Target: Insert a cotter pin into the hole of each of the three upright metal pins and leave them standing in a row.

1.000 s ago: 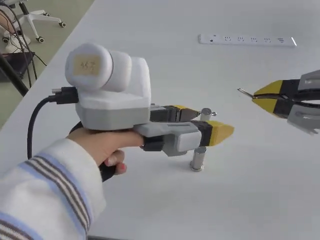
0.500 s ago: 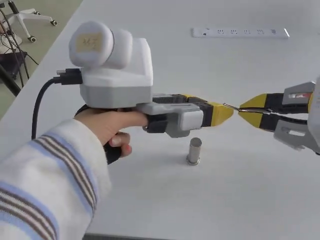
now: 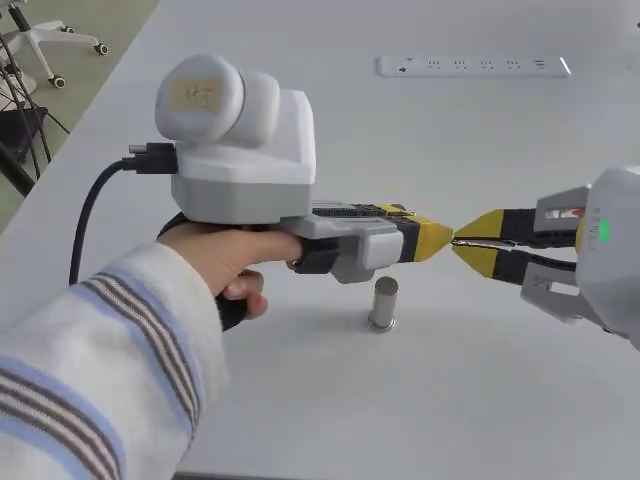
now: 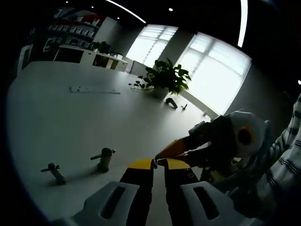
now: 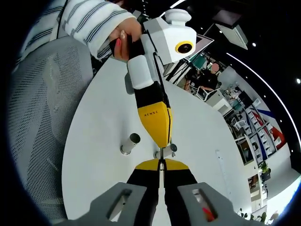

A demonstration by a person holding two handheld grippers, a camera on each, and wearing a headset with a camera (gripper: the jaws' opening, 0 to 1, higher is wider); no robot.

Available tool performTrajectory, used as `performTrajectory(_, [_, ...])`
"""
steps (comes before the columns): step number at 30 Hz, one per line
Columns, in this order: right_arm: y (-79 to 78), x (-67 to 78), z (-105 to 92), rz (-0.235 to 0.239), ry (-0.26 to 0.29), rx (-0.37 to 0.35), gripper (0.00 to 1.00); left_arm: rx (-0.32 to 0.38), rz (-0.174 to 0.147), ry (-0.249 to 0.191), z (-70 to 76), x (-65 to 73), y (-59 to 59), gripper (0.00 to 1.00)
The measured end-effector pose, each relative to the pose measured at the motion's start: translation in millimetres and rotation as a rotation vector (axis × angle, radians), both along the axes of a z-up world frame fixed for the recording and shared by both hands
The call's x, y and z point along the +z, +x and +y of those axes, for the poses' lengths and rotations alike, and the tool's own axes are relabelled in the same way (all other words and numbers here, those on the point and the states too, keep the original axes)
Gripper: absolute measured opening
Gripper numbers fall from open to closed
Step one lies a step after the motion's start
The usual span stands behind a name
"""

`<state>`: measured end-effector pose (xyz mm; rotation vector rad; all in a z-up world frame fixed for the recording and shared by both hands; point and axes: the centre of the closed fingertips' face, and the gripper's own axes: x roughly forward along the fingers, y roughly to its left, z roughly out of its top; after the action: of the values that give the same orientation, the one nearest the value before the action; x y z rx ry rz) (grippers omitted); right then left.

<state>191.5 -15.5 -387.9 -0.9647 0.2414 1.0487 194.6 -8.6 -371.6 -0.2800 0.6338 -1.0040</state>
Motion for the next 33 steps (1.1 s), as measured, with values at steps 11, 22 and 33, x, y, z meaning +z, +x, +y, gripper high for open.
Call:
performTrajectory(11, [-2.3, 4.2, 4.9, -0.013, -0.002, 0.011, 0.0, -0.003, -0.003, 0.025, 1.9, -4.8, -1.2, 0.0])
performTrajectory(22, [-5.3, 5.5, 9.2, -0.011, 0.006, 0.019, 0.0, -0.017, 0.007, 0.03, 3.6, -5.3, -4.8, 0.0])
performTrajectory(33, [-8.2, 1.2, 10.7, 0.013, 0.012, 0.021, 0.0, -0.013, 0.015, 0.062, 3.7, -9.1, -9.4, 0.0])
